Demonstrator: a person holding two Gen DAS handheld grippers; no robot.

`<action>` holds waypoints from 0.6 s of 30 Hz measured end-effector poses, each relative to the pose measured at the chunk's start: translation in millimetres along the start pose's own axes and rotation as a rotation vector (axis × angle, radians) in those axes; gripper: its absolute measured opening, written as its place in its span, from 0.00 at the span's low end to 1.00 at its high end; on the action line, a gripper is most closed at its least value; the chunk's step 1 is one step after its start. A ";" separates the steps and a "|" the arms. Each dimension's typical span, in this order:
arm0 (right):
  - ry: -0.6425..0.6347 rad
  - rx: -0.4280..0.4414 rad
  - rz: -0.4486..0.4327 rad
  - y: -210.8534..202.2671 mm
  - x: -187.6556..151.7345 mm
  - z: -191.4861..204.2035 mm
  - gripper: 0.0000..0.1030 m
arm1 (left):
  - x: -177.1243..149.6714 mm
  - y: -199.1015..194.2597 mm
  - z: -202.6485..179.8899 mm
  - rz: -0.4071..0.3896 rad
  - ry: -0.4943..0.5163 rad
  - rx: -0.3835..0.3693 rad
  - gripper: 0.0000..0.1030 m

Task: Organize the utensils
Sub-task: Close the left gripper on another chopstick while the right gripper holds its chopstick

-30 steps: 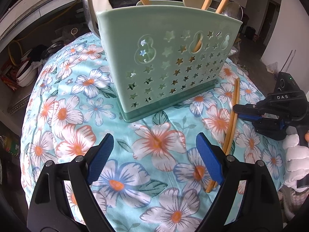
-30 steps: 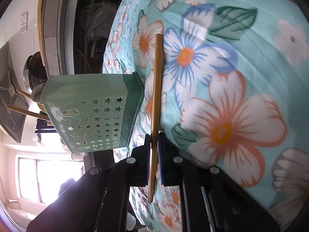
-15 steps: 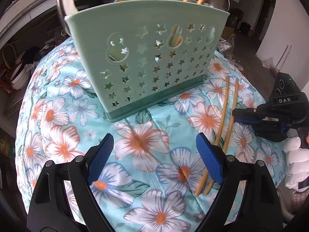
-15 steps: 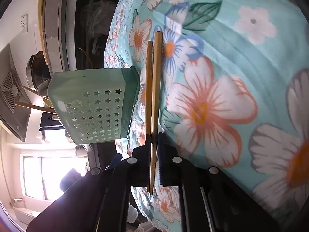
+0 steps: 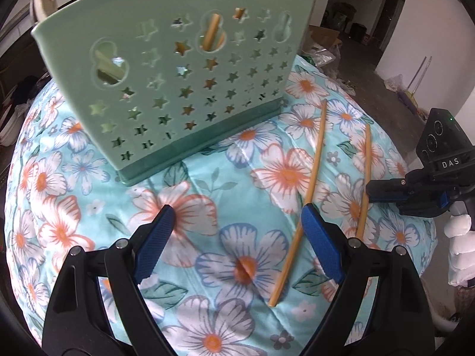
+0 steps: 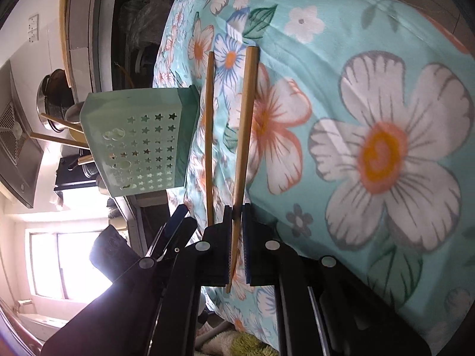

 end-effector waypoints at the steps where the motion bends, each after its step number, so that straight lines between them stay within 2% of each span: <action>1: -0.007 -0.010 0.001 -0.8 -1.5 -0.4 0.07 | 0.5 0.9 -3.0 0.000 0.009 -0.006 0.81; 5: -0.020 -0.033 -0.004 0.8 -1.9 -0.8 0.07 | 0.7 5.8 -19.6 0.008 0.058 -0.043 0.80; 7: -0.021 -0.040 -0.008 3.0 -2.0 -0.6 0.07 | 0.0 8.6 -31.1 0.009 0.106 -0.060 0.77; 13: -0.025 -0.053 -0.019 6.6 -1.5 2.2 0.07 | -3.7 16.9 -52.7 0.012 0.229 -0.057 0.51; 16: -0.032 -0.060 -0.025 7.4 -1.5 3.1 0.07 | -4.0 20.3 -56.6 0.009 0.261 -0.053 0.35; 18: -0.037 -0.061 -0.028 8.4 -1.7 4.8 0.07 | -3.2 21.2 -58.4 0.007 0.272 -0.059 0.20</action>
Point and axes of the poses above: each gripper's, at about its wrist camera, not at the fingertips, and y roughly the way its jaws point, z to its left, x to its top, the point moved 9 cm from there along y, roughly the way its jaws point, and after that the axes turned 2 degrees about -y, right-handed, at the moved point
